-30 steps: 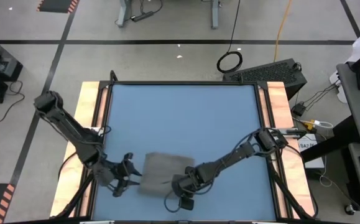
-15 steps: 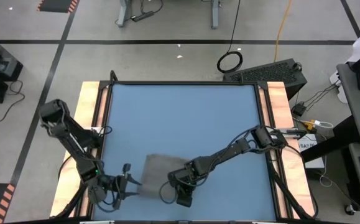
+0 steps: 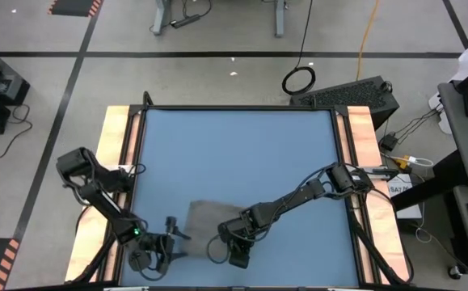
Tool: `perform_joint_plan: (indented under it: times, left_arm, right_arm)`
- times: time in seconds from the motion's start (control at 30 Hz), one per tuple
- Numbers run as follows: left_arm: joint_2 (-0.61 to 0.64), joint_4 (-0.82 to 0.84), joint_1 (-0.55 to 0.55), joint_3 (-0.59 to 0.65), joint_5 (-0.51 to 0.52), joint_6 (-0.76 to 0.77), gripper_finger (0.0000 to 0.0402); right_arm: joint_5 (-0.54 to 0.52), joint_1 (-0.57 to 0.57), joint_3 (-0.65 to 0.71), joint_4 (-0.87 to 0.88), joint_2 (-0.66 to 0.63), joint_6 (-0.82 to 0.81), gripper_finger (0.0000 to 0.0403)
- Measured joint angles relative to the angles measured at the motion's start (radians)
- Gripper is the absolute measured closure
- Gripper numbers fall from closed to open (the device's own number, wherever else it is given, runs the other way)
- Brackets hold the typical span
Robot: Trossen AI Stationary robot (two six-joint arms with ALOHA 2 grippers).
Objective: Roll towel
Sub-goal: Roll the gray towel
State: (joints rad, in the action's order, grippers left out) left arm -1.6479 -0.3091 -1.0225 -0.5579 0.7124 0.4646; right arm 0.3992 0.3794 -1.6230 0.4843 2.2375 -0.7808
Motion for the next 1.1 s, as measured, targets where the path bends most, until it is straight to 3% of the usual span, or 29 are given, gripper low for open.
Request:
perform_joint_plan:
  times: [0.3,0.47,0.6,0.67,0.87,1.1]
  left_arm:
    - [-0.101,-0.027,0.048,-0.002,0.008,0.052,0.0136]
    - [-0.104,-0.026,0.060,-0.002,-0.011,0.082,0.0225]
    - [-0.102,-0.022,0.089,-0.002,-0.033,0.160,0.0347]
    - [-0.099,-0.033,0.108,-0.002,-0.067,0.186,0.0382]
    - [-0.031,-0.025,0.204,-0.001,-0.310,0.262,0.0375]
    - [0.040,0.054,0.341,0.000,-0.514,0.290,0.0381]
  right_arm:
    - [-0.003,0.000,0.000,0.000,-0.001,0.038,0.0361]
    - [-0.041,0.017,-0.001,0.012,-0.033,0.040,0.0335]
    - [-0.147,0.057,0.000,0.071,-0.095,0.042,0.0298]
    - [-0.201,0.083,-0.001,0.116,-0.127,0.052,0.0275]
    - [-0.426,0.187,-0.001,0.205,-0.209,0.035,0.0198]
    - [-0.812,0.349,-0.002,0.147,-0.188,0.071,0.0141]
